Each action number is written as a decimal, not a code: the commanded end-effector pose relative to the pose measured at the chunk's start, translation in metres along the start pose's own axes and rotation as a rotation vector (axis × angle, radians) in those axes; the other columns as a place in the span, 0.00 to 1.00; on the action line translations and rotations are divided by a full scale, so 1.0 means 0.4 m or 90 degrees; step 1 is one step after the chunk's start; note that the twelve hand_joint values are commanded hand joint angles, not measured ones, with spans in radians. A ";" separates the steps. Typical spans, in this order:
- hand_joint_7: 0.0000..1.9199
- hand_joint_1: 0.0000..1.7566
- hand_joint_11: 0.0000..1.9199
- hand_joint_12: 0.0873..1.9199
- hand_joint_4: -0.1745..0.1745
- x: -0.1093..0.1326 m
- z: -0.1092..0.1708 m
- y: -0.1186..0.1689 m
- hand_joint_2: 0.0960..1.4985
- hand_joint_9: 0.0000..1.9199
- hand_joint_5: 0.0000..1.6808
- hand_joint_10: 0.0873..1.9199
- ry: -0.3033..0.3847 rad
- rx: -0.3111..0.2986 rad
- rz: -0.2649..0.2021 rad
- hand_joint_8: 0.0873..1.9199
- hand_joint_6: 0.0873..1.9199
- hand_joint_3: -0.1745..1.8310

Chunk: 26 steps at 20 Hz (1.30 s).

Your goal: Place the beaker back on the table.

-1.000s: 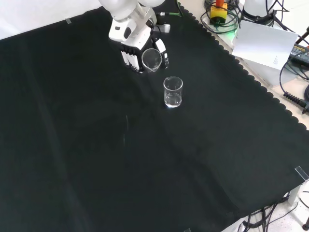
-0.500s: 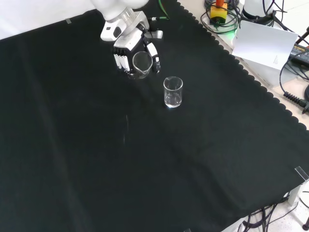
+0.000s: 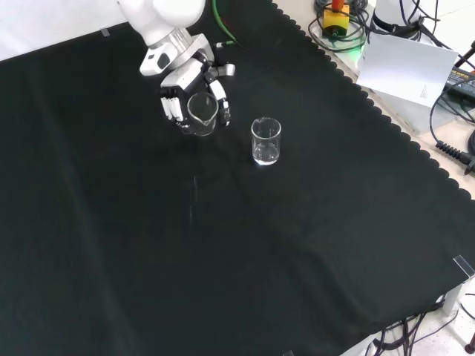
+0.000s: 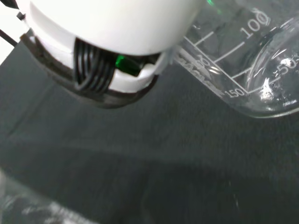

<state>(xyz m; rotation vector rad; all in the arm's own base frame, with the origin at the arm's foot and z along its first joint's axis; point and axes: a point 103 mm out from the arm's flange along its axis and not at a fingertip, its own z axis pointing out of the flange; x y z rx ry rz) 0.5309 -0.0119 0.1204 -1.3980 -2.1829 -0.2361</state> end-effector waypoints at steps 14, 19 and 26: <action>0.73 0.88 0.58 0.39 0.00 -0.081 0.085 0.106 0.38 0.82 0.78 0.09 0.052 -0.026 -0.031 0.25 0.22 0.37; 0.72 0.88 0.57 0.40 0.00 -0.105 0.091 0.105 0.39 0.82 0.77 0.07 0.072 -0.044 -0.018 0.25 0.23 0.36; 0.70 0.87 0.55 0.41 0.00 -0.120 0.102 0.106 0.43 0.83 0.75 0.00 0.085 -0.062 -0.011 0.28 0.28 0.33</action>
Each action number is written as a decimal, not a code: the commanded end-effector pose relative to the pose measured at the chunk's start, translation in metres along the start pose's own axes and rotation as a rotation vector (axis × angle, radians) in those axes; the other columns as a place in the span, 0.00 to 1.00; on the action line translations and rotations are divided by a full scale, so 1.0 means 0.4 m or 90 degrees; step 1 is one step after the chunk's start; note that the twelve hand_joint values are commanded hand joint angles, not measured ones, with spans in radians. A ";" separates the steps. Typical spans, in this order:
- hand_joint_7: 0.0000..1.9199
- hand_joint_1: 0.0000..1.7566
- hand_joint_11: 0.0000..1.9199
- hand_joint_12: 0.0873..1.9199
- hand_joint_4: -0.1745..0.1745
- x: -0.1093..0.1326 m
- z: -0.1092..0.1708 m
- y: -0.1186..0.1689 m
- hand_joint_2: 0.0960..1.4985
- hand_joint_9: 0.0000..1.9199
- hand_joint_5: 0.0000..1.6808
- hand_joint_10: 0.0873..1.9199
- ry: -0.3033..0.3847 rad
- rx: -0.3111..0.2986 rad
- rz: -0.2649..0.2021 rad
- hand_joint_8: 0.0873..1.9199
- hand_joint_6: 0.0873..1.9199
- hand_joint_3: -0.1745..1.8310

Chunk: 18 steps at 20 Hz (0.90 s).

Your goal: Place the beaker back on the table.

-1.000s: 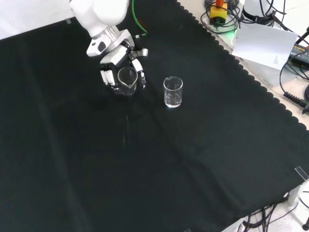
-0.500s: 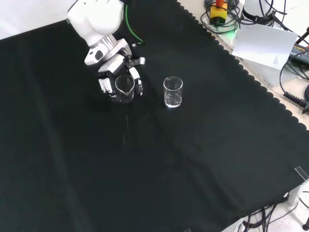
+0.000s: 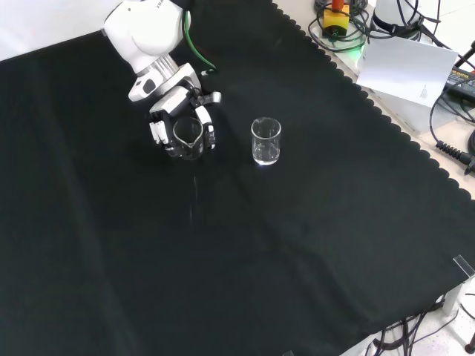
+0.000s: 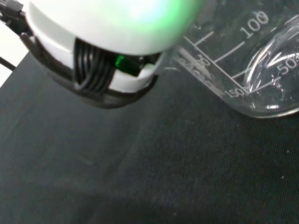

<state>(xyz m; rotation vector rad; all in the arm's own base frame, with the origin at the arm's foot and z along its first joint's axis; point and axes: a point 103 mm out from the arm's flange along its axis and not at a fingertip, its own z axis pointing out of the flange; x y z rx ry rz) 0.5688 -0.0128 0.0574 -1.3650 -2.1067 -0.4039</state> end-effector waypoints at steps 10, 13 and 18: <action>0.57 0.74 0.60 0.39 0.13 -0.014 0.005 -0.014 0.61 0.73 0.71 0.00 0.026 0.002 -0.009 0.36 0.35 0.14; 0.49 0.69 0.55 0.45 0.03 -0.014 0.005 -0.020 0.61 0.68 0.72 0.00 0.016 0.013 -0.010 0.34 0.30 0.15; 0.38 0.66 0.33 0.62 0.37 -0.013 0.004 -0.035 0.37 0.56 0.48 0.00 0.006 0.016 -0.001 0.35 0.41 0.36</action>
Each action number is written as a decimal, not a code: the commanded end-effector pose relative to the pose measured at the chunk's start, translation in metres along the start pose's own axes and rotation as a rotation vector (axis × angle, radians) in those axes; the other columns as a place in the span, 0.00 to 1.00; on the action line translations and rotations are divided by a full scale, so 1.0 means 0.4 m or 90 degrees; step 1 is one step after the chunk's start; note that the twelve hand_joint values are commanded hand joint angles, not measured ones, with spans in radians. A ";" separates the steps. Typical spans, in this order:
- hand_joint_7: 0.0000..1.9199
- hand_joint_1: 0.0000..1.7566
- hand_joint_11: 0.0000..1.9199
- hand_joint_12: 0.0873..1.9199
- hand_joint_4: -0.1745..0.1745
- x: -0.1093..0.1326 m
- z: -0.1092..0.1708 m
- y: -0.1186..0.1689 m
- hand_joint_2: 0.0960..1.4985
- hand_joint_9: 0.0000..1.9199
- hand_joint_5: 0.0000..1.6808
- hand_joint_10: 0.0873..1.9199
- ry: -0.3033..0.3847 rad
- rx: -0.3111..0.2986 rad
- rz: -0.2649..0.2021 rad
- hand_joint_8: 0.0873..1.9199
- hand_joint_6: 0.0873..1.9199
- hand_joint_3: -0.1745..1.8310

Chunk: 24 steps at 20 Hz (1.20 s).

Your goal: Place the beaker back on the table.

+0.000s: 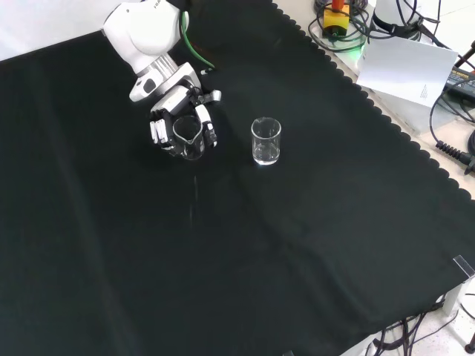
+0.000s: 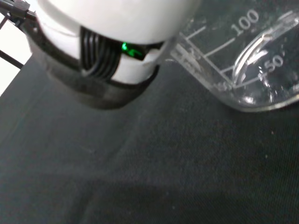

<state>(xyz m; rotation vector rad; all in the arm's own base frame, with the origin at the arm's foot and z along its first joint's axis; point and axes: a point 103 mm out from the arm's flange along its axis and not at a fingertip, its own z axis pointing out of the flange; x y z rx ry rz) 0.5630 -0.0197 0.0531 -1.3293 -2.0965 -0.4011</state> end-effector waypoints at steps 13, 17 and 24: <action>0.12 0.55 0.03 0.74 0.36 0.046 -0.035 -0.023 0.29 0.34 0.19 0.00 -0.036 0.082 0.018 0.35 0.20 0.37; 0.08 0.53 0.01 0.74 0.36 0.088 -0.077 -0.038 0.30 0.29 0.18 0.00 -0.059 0.067 0.023 0.34 0.12 0.34; 0.03 0.49 0.00 0.70 0.36 0.227 -0.229 -0.148 0.33 0.22 0.18 0.00 -0.121 0.011 0.062 0.33 0.02 0.28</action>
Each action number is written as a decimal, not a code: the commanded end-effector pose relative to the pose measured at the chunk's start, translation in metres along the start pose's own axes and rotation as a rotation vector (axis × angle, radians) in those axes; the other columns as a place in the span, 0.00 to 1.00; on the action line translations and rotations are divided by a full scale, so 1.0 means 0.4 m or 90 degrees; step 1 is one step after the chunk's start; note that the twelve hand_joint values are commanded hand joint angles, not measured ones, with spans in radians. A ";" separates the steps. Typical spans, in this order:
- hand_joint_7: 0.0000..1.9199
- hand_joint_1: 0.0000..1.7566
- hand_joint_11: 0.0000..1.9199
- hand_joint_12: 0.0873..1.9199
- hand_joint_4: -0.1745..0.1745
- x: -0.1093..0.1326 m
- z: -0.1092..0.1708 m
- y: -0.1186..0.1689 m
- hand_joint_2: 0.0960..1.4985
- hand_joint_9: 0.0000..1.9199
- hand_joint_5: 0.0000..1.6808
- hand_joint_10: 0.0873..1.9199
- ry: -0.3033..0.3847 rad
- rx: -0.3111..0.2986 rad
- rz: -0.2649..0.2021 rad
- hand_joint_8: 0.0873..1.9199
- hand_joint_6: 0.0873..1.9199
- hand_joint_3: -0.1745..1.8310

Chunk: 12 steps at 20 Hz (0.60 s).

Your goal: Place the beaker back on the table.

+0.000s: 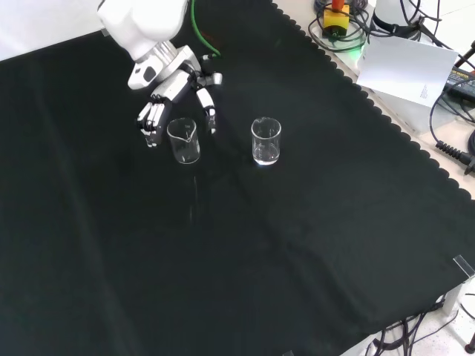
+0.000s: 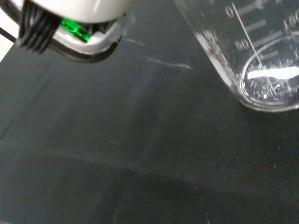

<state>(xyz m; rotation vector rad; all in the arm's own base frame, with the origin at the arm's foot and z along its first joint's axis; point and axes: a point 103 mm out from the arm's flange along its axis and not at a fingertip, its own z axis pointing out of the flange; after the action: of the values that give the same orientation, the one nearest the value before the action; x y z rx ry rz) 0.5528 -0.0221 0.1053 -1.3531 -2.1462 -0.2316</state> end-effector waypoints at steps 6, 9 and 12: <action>0.03 0.48 0.00 0.70 0.36 0.251 -0.192 -0.259 0.34 0.23 0.18 0.00 -0.087 -0.082 0.084 0.33 0.01 0.28; 0.04 0.48 0.00 0.71 0.35 0.297 -0.200 -0.310 0.35 0.24 0.18 0.00 -0.102 -0.072 0.117 0.33 0.00 0.28; 0.04 0.48 0.00 0.71 0.35 0.333 -0.204 -0.357 0.35 0.24 0.18 0.00 -0.115 -0.066 0.140 0.33 0.00 0.28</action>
<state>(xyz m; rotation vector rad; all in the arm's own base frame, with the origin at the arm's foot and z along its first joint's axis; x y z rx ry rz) 0.4900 -0.0282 0.2272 -1.5387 -2.2039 -0.2139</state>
